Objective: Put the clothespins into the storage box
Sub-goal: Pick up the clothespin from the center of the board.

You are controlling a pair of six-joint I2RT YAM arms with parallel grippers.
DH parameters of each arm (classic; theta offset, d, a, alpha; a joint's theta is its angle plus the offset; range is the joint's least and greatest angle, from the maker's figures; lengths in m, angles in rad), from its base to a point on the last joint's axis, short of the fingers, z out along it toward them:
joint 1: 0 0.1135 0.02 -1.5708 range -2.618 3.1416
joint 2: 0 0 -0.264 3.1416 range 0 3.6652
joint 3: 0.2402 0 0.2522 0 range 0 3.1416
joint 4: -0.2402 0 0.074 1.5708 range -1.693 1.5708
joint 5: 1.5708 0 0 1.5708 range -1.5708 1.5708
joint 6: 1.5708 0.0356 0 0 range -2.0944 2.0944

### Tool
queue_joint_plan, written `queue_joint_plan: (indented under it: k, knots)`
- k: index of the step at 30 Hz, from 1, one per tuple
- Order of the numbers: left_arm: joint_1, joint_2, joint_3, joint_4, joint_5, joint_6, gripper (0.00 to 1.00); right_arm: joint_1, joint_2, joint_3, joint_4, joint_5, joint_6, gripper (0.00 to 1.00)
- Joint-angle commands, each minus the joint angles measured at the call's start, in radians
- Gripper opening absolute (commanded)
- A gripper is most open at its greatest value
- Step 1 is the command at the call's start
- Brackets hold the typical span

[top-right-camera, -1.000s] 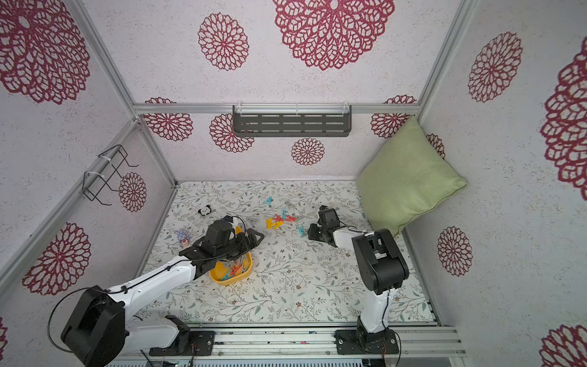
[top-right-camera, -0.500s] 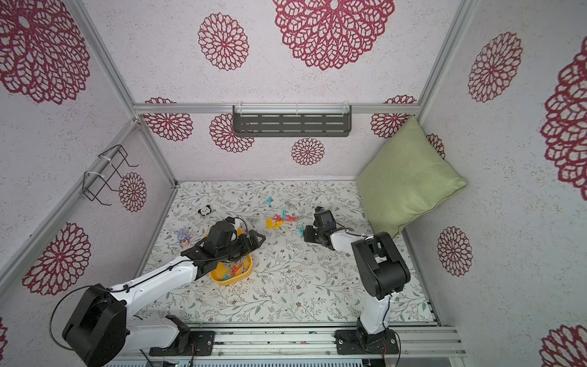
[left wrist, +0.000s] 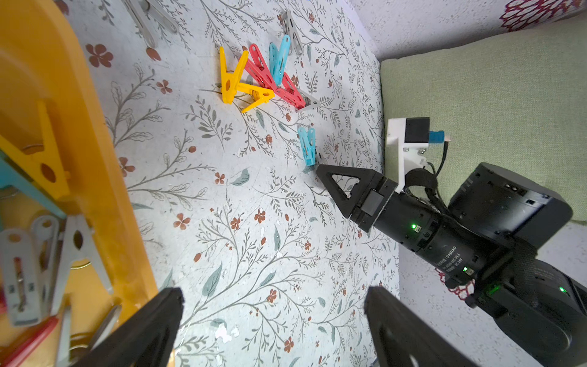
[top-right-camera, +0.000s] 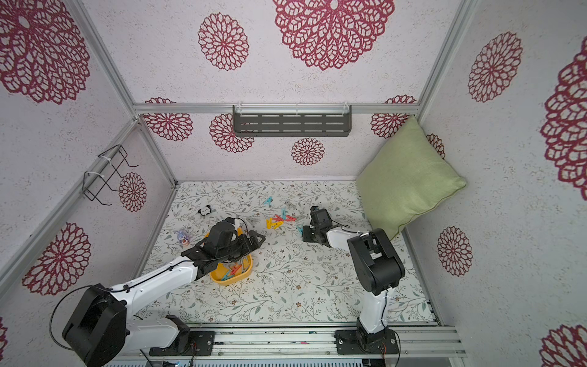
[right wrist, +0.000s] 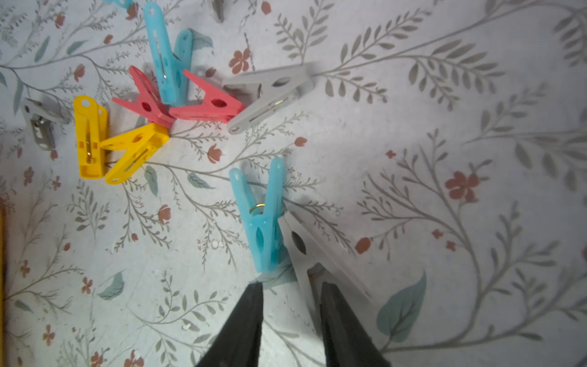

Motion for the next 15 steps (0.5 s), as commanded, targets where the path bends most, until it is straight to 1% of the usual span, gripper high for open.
queue_joint_plan:
  k: [1, 5, 7, 9, 12, 15]
  knots:
    - [-0.011, -0.029, -0.02, 0.01, -0.014, -0.003, 0.97, 0.006, 0.025, 0.034, -0.028, 0.03, -0.018, 0.31]
    - [-0.011, -0.046, -0.026, -0.002, -0.02, -0.003, 0.97, 0.014, 0.033, 0.049, -0.037, 0.045, -0.015, 0.22]
    - [-0.01, -0.058, -0.027, -0.01, -0.026, -0.002, 0.97, 0.022, 0.023, 0.054, -0.045, 0.062, -0.014, 0.13]
    - [-0.01, -0.075, -0.027, -0.023, -0.036, 0.004, 0.97, 0.031, 0.005, 0.055, -0.052, 0.078, -0.012, 0.1]
    - [-0.009, -0.114, -0.03, -0.055, -0.072, 0.023, 0.97, 0.051, -0.034, 0.059, -0.068, 0.099, -0.013, 0.08]
    - [0.009, -0.157, -0.029, -0.093, -0.08, 0.035, 0.97, 0.073, -0.069, 0.075, -0.094, 0.112, -0.015, 0.05]
